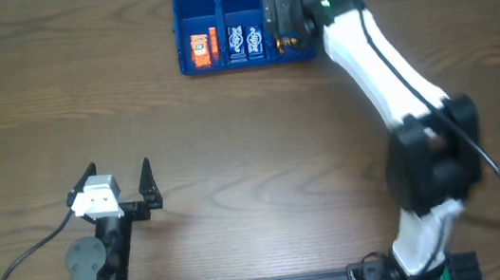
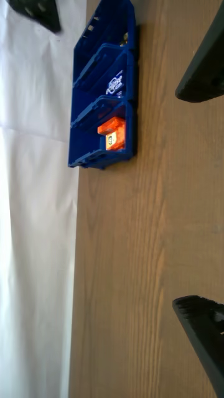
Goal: Sort Candies Into Trays
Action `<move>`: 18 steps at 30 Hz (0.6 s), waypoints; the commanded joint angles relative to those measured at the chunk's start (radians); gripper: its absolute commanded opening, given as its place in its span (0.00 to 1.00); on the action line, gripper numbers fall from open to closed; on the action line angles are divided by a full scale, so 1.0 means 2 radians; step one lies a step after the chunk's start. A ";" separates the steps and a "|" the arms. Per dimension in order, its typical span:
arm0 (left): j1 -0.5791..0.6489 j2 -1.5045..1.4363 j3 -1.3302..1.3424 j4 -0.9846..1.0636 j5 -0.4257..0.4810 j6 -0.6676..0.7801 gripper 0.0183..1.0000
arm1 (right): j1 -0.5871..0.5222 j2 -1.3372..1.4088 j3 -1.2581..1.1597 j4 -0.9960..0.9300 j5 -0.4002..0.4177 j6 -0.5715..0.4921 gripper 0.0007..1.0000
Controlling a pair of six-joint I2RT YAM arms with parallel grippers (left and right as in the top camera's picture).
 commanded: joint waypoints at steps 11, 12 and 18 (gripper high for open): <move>0.002 -0.002 -0.007 -0.021 0.004 0.008 1.00 | -0.145 -0.681 -0.525 0.109 -0.104 -0.061 1.00; 0.002 -0.002 -0.007 -0.021 0.004 0.007 1.00 | -0.152 -0.739 -0.570 0.126 -0.131 -0.061 1.00; 0.002 -0.002 -0.007 -0.021 0.004 0.008 1.00 | -0.162 -0.929 -0.697 0.142 -0.167 -0.061 1.00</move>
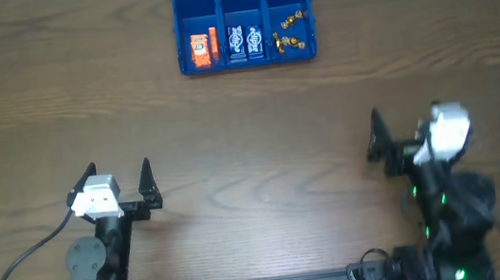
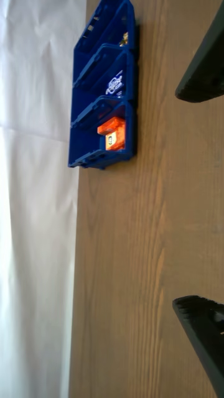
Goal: Sort Candies Into Trays
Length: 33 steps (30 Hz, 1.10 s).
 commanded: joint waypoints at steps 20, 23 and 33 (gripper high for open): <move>0.002 -0.002 -0.007 -0.020 0.004 0.007 1.00 | 0.020 -0.127 -0.179 0.089 -0.031 -0.006 1.00; 0.002 -0.002 -0.007 -0.020 0.004 0.007 1.00 | 0.020 -0.127 -0.178 0.089 -0.031 -0.006 1.00; 0.002 -0.002 -0.007 -0.020 0.005 0.007 1.00 | 0.020 -0.127 -0.178 0.089 -0.031 -0.006 1.00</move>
